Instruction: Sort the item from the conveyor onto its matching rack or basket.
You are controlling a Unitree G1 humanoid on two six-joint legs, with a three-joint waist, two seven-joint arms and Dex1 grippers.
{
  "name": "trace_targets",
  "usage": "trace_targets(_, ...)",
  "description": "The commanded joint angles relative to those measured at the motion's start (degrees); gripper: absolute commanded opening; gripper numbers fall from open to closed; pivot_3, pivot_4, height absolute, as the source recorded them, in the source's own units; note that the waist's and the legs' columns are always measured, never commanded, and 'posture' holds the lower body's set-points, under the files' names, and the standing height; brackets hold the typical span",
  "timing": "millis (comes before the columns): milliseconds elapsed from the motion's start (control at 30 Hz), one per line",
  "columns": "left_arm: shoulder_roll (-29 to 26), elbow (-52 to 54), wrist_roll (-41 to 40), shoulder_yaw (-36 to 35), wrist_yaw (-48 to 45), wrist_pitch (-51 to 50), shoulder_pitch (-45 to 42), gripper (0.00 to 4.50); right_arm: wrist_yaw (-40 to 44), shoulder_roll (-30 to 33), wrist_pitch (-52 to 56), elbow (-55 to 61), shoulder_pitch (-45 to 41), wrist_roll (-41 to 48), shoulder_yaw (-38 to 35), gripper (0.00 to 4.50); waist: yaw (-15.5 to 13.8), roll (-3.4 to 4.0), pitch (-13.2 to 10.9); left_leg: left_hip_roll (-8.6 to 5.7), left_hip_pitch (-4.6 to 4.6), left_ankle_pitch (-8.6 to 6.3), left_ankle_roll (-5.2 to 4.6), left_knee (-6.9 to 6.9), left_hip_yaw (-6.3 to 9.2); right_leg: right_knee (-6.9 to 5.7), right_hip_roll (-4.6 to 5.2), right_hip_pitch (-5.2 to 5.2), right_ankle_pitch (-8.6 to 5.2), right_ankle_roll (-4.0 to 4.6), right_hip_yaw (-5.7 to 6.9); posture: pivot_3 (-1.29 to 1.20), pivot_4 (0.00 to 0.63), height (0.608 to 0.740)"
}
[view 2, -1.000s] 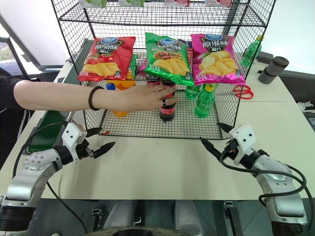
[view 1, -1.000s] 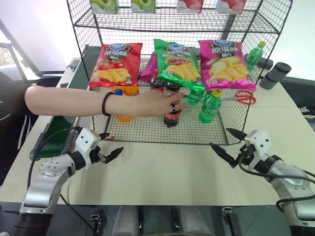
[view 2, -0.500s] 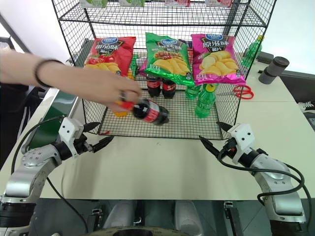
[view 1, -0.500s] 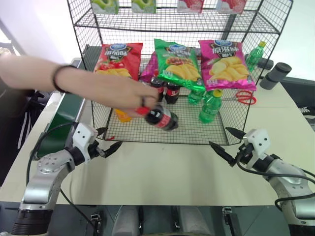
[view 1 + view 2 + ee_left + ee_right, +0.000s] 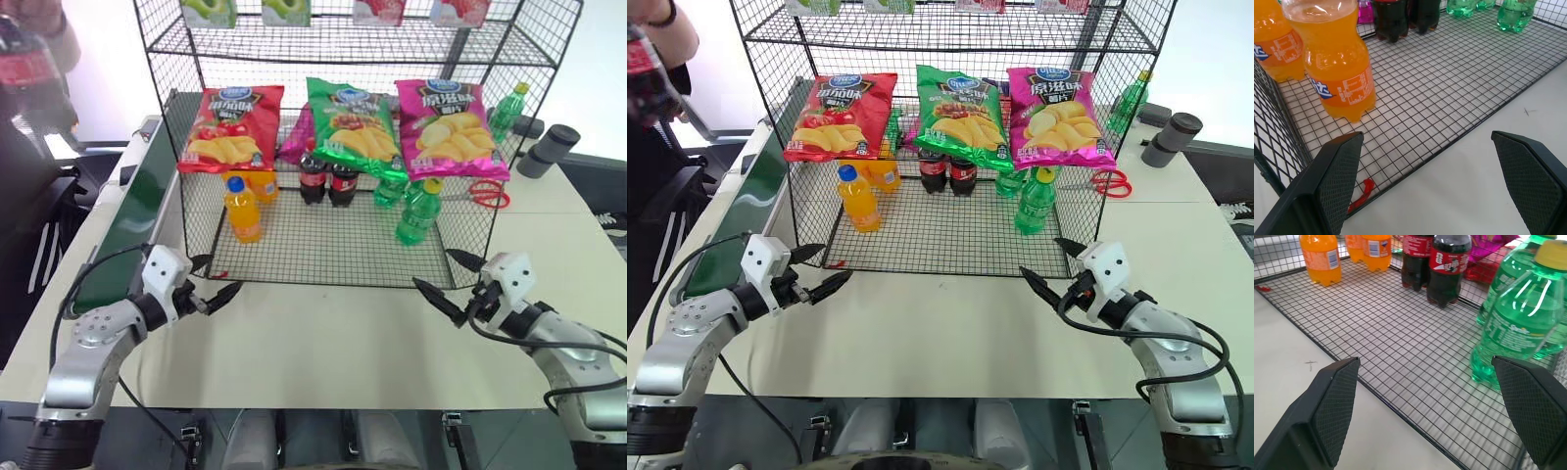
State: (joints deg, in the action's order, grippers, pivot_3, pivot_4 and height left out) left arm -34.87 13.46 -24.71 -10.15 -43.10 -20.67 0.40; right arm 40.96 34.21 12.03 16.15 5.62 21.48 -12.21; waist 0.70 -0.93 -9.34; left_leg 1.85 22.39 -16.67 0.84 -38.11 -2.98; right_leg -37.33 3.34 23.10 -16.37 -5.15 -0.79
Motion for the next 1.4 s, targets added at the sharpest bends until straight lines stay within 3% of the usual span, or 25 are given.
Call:
trace_targets(33, -0.48, 3.91, -2.05, -2.46, 0.30, -0.12, -0.48, 4.50, 0.14, 0.01, -0.71, 0.48, -0.76, 0.13, -0.41, 4.47, -0.01, 0.01, 0.00, 0.00, 0.00, 0.00, 0.00, 0.00, 0.00, 0.00, 0.03, 0.00, 0.00, 0.00, 0.00, 0.00, 0.150, 0.740)
trace_targets(300, 2.42, 2.60, -5.33, -9.54, 6.84, -1.12, -1.73, 4.50, 0.09, -0.10, -0.54, 0.46, -1.24, 0.17, 0.35, 4.47, 0.03, 0.00, 0.00, 0.00, 0.00, 0.00, 0.00, 0.00, 0.00, -0.01, -0.04, 0.00, 0.00, 0.00, 0.00, 0.00, 0.150, 0.740)
trace_targets(533, 5.75, -4.16, -1.04, -16.82, 16.18, 4.41, -0.95, 4.50, 0.19, -0.89, -0.99, -0.54, -2.66, -0.27, 2.22, 4.47, 0.03, -0.01, 0.01, 0.01, -0.02, 0.00, 0.00, -0.01, 0.01, -0.03, -0.07, -0.01, 0.01, -0.01, 0.00, 0.00, 0.150, 0.740)
trace_targets(700, 7.59, -10.15, 1.62, -18.34, 21.55, 7.89, -2.48, 4.50, -0.72, -2.08, -0.70, -0.59, -5.15, -0.93, 4.25, 4.47, -0.02, -0.04, 0.02, 0.00, -0.02, 0.00, 0.00, -0.03, 0.00, -0.03, -0.06, -0.01, 0.02, -0.03, 0.01, 0.00, 0.150, 0.740)
trace_targets(933, 7.79, -12.08, 3.00, -16.53, 22.26, 9.13, -3.62, 4.50, -2.21, -3.10, 0.22, 1.49, -5.68, -1.17, 5.65, 4.47, -0.06, -0.13, 0.05, -0.01, 0.00, 0.00, 0.00, -0.05, 0.01, -0.03, 0.08, -0.02, 0.03, -0.05, 0.02, 0.00, 0.150, 0.740)
trace_targets(1067, 7.26, -16.41, 8.57, -16.58, 29.83, 9.08, -6.25, 4.50, -4.67, -4.24, 1.34, 3.15, -5.42, -2.40, 6.80, 4.47, 0.02, -0.14, 0.06, 0.00, -0.03, 0.00, 0.00, -0.05, 0.02, -0.11, 0.09, -0.01, 0.03, -0.05, 0.02, 0.00, 0.150, 0.740)
trace_targets(1400, 7.11, -20.45, 10.11, -17.02, 29.07, 15.70, -5.08, 4.50, -9.62, -6.91, -0.67, 2.17, -6.12, -5.97, 6.87, 4.47, 0.03, -0.14, 0.06, -0.01, -0.02, 0.00, 0.01, -0.05, 0.00, -0.12, 0.13, 0.00, 0.03, -0.05, 0.03, 0.00, 0.150, 0.740)
